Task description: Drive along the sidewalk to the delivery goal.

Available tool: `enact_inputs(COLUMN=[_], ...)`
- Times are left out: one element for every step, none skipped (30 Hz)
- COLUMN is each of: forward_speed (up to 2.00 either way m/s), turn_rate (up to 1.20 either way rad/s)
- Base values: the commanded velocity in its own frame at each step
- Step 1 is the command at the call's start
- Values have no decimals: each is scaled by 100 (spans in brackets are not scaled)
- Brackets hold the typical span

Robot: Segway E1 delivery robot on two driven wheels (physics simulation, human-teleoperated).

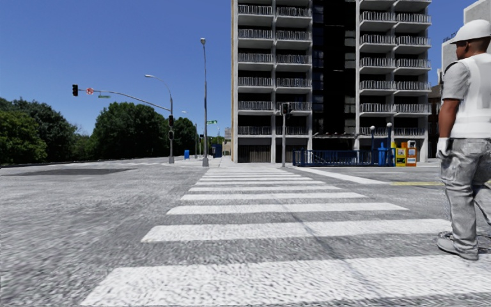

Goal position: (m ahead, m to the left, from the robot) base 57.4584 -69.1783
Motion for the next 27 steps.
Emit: enact_inputs(forward_speed=[148,153,200,200,200,200,200,200,200,200,200,200,200,200,200,200,200,200,200,200,200,200,200,200,200,200,200], turn_rate=[0,0,0,0,0,0,0,0,0,0,0,0,0,0,0,0,0,0,0,0,0,0,0,0,0,0,0])
